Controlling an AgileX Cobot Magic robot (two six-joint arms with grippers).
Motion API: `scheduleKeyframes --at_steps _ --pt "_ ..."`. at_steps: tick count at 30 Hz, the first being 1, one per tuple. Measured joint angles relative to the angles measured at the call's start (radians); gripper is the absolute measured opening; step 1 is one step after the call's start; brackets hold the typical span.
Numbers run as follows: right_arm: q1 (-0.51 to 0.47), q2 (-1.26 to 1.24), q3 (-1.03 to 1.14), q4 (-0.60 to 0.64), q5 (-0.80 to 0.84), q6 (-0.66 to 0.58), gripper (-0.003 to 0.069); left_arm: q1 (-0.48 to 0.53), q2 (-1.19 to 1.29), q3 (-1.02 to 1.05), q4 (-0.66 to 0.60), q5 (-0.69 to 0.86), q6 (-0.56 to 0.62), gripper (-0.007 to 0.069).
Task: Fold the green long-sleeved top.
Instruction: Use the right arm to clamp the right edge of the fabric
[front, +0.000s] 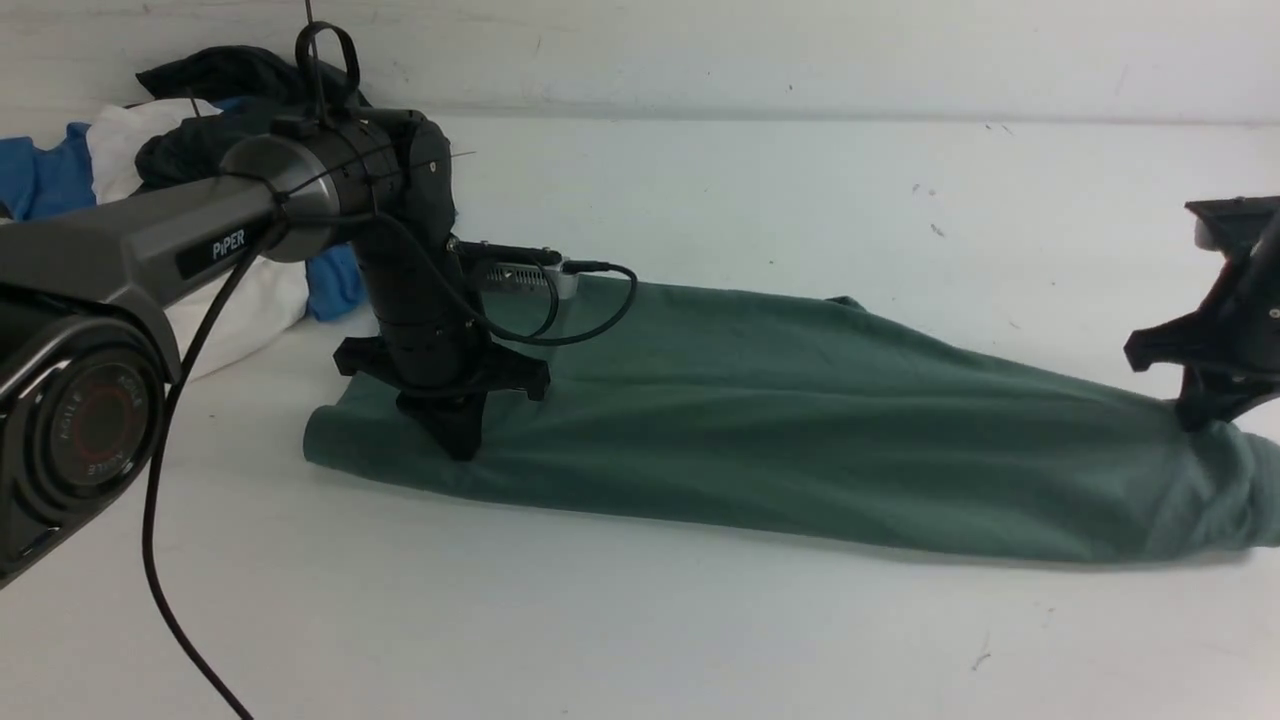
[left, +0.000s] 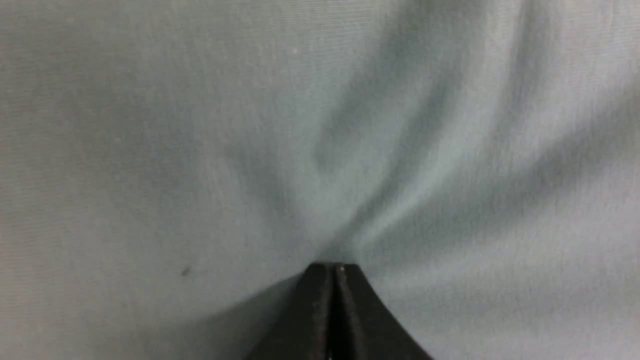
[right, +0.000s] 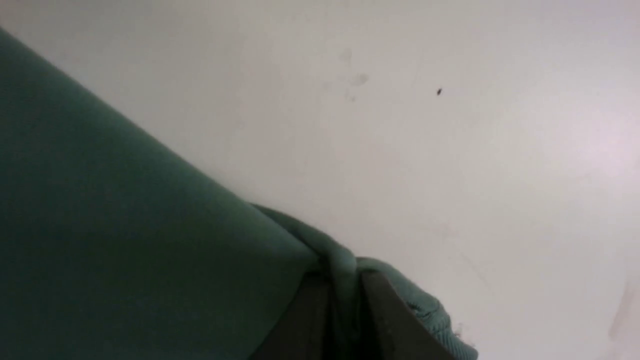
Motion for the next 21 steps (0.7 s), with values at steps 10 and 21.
scheduleKeyframes --at_steps 10,21 --pt "0.002 0.028 -0.011 -0.127 -0.049 0.086 0.0184 0.0 -0.013 0.009 -0.007 0.001 0.0 -0.0004" --pt "0.057 -0.059 -0.092 0.103 0.135 0.07 0.0247 0.003 -0.144 0.012 0.013 0.009 -0.037 -0.0004"
